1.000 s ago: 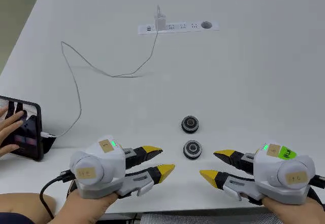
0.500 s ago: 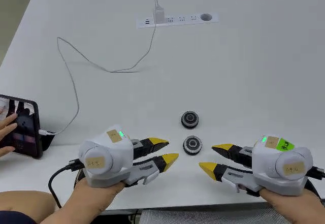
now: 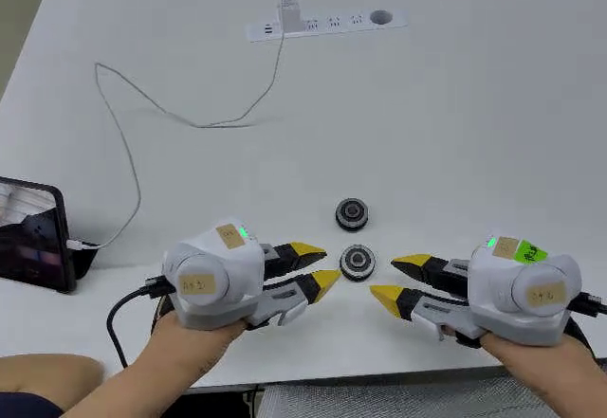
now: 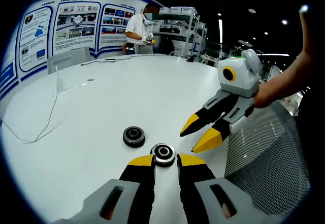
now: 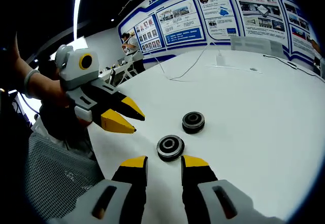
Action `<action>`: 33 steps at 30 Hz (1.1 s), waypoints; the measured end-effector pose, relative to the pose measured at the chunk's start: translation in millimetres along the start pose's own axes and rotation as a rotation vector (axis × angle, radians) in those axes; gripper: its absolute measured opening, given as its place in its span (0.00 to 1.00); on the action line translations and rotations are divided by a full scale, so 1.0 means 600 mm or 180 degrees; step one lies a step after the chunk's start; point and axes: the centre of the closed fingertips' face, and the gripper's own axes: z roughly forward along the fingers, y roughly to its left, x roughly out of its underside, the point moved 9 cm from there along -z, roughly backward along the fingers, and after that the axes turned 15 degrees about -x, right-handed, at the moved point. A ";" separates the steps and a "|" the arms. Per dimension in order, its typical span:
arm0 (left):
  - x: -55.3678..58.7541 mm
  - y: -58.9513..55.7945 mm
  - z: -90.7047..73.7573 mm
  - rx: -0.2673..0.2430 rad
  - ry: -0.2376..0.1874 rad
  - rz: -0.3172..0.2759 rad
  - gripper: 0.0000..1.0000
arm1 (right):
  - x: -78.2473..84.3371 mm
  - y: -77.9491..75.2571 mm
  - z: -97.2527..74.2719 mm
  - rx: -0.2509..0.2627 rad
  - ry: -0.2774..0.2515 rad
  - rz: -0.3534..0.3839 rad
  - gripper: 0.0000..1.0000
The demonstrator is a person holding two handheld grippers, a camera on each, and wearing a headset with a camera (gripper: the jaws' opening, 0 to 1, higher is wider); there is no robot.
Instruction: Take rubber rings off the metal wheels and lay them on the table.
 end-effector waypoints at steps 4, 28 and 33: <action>-0.001 0.002 0.011 0.0015 0.0033 0.0099 0.18 | 0.001 -0.002 0.002 0.0002 -0.0030 0.0037 0.27; -0.005 -0.007 0.053 0.0090 0.0183 0.0411 0.12 | 0.005 -0.007 0.011 -0.0011 -0.0151 0.0196 0.24; -0.005 -0.012 0.061 0.0129 0.0215 0.0467 0.12 | 0.006 -0.010 0.010 -0.0006 -0.0161 0.0219 0.24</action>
